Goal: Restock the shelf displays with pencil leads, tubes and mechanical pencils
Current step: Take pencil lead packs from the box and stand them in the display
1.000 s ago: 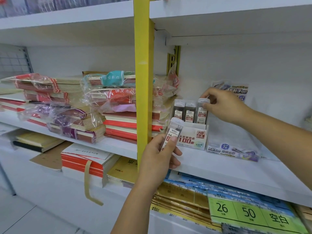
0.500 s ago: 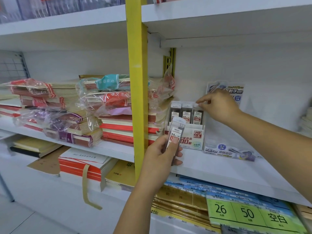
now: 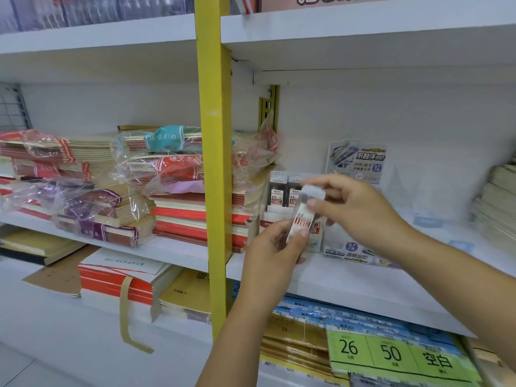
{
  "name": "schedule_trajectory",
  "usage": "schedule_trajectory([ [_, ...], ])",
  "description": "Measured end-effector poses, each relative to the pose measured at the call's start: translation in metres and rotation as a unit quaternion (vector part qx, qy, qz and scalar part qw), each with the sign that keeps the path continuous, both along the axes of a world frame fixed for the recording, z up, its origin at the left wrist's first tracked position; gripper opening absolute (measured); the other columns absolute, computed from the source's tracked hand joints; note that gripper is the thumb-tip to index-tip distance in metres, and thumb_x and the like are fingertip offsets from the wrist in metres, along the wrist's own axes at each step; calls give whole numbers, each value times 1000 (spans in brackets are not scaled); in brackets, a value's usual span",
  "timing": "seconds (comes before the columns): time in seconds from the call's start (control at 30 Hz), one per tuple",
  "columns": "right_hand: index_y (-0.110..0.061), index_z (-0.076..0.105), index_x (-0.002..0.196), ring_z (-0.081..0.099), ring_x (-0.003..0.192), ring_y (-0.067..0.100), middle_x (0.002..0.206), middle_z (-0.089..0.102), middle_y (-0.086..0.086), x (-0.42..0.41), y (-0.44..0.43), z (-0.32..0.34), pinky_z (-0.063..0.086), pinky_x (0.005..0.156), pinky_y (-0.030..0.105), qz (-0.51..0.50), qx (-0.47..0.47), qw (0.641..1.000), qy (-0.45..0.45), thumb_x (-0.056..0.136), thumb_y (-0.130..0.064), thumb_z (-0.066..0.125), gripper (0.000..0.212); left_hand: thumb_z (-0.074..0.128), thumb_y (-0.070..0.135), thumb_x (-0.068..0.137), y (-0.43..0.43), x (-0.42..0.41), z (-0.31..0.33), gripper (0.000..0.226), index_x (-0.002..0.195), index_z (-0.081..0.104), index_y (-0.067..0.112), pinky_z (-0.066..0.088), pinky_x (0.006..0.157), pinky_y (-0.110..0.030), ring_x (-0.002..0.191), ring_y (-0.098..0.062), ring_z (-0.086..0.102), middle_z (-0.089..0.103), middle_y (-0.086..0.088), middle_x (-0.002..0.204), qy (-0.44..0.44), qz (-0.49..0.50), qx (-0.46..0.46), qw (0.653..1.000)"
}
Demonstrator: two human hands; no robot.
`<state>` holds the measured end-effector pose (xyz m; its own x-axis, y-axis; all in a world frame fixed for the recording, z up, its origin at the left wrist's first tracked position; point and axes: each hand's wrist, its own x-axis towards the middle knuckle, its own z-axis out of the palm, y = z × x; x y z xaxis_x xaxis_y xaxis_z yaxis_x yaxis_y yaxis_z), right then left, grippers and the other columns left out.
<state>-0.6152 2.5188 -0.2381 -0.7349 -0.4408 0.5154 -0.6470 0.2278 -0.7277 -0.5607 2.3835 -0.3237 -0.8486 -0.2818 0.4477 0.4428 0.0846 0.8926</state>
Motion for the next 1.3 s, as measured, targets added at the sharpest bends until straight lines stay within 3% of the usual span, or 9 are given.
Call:
schedule_trajectory([
  [0.13,-32,55,101,64,73,20,93,72,6,-30,15,33,52,66,32,-107,-99,986,80,89,-9,65,28,65,31,95,3,-12,-9,34,127,58,38,45,98,-20,116,-4,51,54,19,120,56,187,-214,957],
  [0.3,-30,49,97,60,72,7,89,68,-6,-59,8,38,48,71,21,-135,30,969,206,87,-16,67,26,52,35,101,1,-23,-18,56,153,33,28,2,121,-21,150,-2,3,21,16,161,65,212,-391,893],
  [0.5,-25,56,95,61,80,10,87,65,-9,-84,-2,20,49,68,28,-126,146,958,212,87,-25,69,15,49,37,102,0,-26,-22,56,154,33,25,-2,121,-25,153,-9,0,20,8,165,54,212,-431,876],
  [0.7,-22,72,96,50,105,24,106,58,8,-106,-1,15,42,92,36,-200,245,922,225,86,-30,70,13,49,37,102,0,-27,-24,57,154,30,29,-2,119,-21,152,-3,-6,16,13,165,56,209,-425,879],
  [0.9,-24,73,101,60,90,19,103,68,5,-111,-3,16,40,75,26,-217,234,928,194,88,-33,67,17,51,35,101,-2,-29,-26,57,154,32,27,2,121,-25,151,-4,-4,17,11,165,62,203,-419,883],
  [1.07,-20,68,115,53,89,12,110,59,7,-80,7,17,40,81,22,-200,138,950,197,92,-22,62,24,51,35,102,-1,-24,-24,57,154,29,29,2,123,-26,152,-4,-6,10,14,165,65,193,-413,887],
  [1.17,-23,69,107,56,83,7,101,63,-1,-29,28,8,42,74,12,-150,52,967,202,91,-16,64,19,55,29,99,5,-6,-25,47,145,48,24,18,119,-23,146,-5,23,38,9,155,105,230,-375,892],
  [1.23,-29,70,100,61,80,10,91,66,-7,11,49,-8,49,73,16,-84,1,982,171,88,-17,68,17,55,24,95,12,12,-31,34,128,62,18,30,106,-16,121,-12,48,62,3,128,167,258,-352,884],
  [1.3,-34,70,97,66,74,17,84,68,-4,47,70,-35,54,69,24,-13,-28,996,84,84,-24,71,16,53,22,93,22,30,-49,29,117,66,15,35,92,-14,100,-16,54,65,1,107,187,239,-372,878],
])
